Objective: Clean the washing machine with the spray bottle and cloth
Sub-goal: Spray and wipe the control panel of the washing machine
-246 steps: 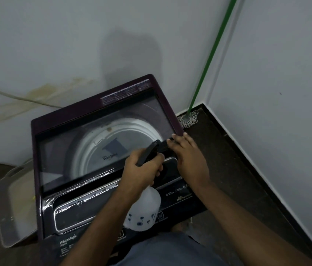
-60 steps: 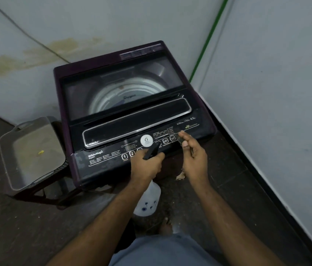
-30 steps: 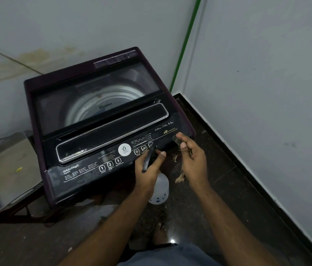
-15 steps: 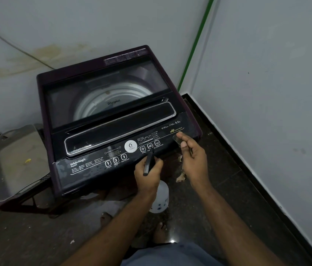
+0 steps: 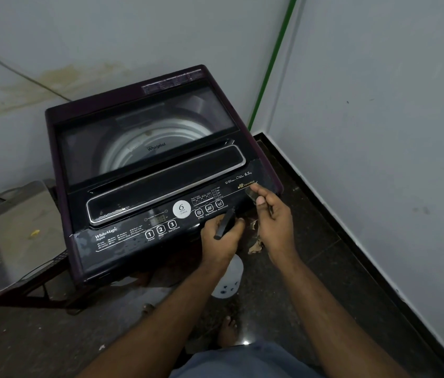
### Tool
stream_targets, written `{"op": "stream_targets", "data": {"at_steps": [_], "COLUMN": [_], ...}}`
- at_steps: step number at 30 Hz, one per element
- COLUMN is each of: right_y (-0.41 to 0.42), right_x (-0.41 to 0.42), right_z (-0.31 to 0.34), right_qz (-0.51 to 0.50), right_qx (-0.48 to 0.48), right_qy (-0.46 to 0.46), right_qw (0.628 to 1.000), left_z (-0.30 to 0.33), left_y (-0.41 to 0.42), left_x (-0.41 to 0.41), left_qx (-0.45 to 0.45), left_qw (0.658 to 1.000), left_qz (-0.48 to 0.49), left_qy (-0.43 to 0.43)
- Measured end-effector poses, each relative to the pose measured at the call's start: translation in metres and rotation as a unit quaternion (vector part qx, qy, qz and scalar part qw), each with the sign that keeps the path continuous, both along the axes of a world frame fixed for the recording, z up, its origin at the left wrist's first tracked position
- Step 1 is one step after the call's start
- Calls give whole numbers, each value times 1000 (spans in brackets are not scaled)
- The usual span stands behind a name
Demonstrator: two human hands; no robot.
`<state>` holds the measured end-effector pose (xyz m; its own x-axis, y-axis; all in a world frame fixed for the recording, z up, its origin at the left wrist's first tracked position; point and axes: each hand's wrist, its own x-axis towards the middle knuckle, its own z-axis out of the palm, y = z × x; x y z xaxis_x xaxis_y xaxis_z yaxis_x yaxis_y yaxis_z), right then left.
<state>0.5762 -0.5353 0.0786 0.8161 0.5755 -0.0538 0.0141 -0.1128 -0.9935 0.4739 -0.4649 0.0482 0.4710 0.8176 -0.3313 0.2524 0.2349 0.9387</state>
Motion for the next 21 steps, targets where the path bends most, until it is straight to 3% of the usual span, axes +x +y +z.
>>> {"op": "stream_targets", "data": {"at_steps": [11,16,21], "right_y": [8,37,68], "right_x": [25,50,38], "right_z": [-3,-26,-49], "right_qz": [-54,-19,33], "right_qx": [-23,-101,-127], "right_qy": [-32,-134,-314], "right_qw": [998,986,940], "left_z": [18,16,14], "left_y": [2,8,19], "left_x": [10,-8,-40], "left_qx": [2,57,66], "left_qw": [998,997,997], "left_qz": [-18,-26,6], "left_qy": [-62,-41,-33]}}
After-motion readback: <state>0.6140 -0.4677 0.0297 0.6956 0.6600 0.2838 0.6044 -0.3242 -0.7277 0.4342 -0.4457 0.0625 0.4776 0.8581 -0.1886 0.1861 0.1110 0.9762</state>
